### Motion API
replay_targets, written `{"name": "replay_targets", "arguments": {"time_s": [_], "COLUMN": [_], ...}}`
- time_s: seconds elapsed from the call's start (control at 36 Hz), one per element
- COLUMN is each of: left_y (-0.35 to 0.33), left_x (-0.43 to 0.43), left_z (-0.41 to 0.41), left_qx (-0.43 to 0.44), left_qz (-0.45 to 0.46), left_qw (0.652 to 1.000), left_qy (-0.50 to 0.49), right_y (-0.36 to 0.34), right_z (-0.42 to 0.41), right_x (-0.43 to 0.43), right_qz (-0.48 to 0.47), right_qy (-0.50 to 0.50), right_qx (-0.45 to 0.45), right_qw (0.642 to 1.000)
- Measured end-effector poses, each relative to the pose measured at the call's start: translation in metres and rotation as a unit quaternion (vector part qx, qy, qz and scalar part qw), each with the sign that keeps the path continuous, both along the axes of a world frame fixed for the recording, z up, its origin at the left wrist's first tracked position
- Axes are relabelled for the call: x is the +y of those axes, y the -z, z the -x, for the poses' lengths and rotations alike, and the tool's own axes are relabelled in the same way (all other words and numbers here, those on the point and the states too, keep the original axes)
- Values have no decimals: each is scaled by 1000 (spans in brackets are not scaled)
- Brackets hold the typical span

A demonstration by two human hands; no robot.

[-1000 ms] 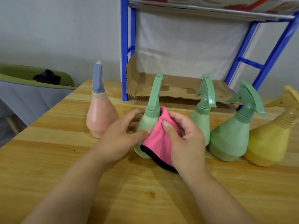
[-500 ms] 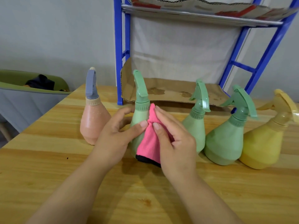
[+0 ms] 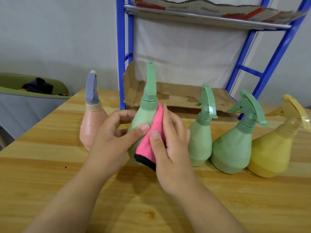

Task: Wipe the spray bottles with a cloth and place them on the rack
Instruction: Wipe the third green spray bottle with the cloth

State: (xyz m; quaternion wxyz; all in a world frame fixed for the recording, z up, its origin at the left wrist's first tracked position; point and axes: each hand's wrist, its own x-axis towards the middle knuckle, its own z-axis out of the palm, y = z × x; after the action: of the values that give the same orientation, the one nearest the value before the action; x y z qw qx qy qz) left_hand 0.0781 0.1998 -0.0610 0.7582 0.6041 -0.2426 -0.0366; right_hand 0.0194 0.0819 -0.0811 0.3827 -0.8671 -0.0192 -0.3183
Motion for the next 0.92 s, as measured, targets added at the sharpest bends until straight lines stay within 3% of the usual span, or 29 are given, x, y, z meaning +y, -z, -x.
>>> {"name": "replay_targets", "arguments": {"time_s": [0.11,0.31,0.42,0.58,0.75,0.92], "left_y": [3,8,8,6,4,7], "left_x": [6,4,3,4,8,2], "left_z": [-5,-4,-3,-4,-3,-1], "left_qx": [-14,-9,-40,45,65,34], "left_qz": [14,-27,-86,16,29,-13], "left_qw": [998,996,993,996,988,991], "left_qy": [58,80,72,74,137,130], "right_y": [-4,-9,-8,-5,-19,-14], "right_z": [-1,-1,-1,0,6,3], "right_x": [-1,-12,-12,-6,-13,-9], "right_qz": [-48,-259,-269,-224,-337,-370], "right_qy": [-9,-83,-49,-44,-125,-69], "right_qx": [-41,-27,-53,-88,-58,-59], "right_qw": [998,962,960,970,931,924]}}
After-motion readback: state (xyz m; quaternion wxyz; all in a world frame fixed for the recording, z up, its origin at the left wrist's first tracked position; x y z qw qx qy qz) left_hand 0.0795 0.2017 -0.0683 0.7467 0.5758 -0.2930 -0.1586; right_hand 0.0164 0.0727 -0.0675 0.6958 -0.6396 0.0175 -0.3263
